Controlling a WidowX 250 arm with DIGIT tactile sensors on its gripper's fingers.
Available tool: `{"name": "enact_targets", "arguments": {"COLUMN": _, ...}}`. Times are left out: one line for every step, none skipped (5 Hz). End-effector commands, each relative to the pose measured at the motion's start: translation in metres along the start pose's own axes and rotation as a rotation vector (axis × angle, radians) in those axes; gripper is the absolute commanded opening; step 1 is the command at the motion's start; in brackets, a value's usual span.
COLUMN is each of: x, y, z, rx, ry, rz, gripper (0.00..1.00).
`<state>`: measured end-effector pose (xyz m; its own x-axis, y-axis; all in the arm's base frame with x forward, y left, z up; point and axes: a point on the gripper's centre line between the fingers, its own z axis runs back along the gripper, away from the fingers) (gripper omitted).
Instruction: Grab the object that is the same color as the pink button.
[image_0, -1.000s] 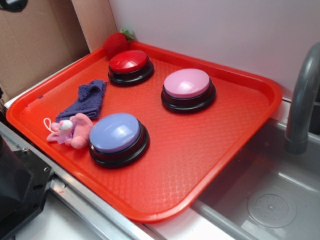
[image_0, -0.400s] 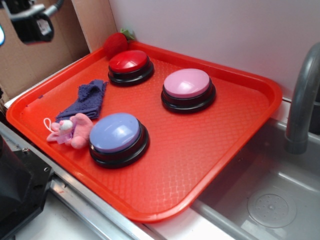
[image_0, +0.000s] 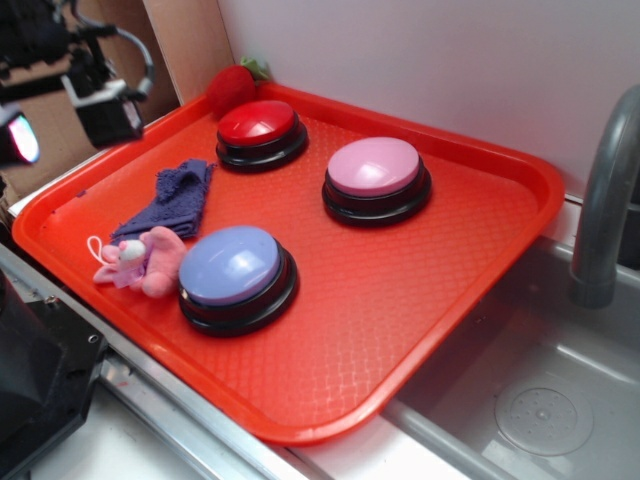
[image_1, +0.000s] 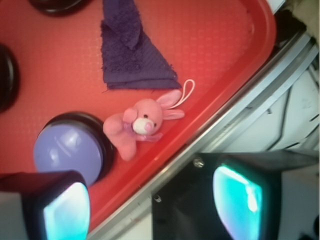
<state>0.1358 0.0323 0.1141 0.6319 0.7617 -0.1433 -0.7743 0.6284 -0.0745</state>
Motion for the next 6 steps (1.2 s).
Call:
{"name": "enact_targets", "arguments": {"x": 0.015, "y": -0.012, "z": -0.044, "rx": -0.013, "ry": -0.052, "rz": 0.148, "gripper": 1.0}}
{"name": "enact_targets", "arguments": {"x": 0.018, "y": -0.016, "z": -0.059, "rx": -0.015, "ry": -0.049, "rz": 0.197, "gripper": 1.0}}
{"name": "enact_targets", "arguments": {"x": 0.019, "y": -0.017, "z": -0.078, "rx": -0.048, "ry": -0.042, "rz": 0.269, "gripper": 1.0}}
{"name": "enact_targets", "arguments": {"x": 0.021, "y": -0.011, "z": -0.088, "rx": -0.082, "ry": 0.006, "rz": 0.341, "gripper": 1.0}}
{"name": "enact_targets", "arguments": {"x": 0.021, "y": -0.01, "z": -0.095, "rx": -0.084, "ry": 0.032, "rz": 0.38, "gripper": 1.0}}
{"name": "enact_targets", "arguments": {"x": 0.021, "y": -0.008, "z": -0.098, "rx": -0.099, "ry": 0.046, "rz": 0.391, "gripper": 1.0}}
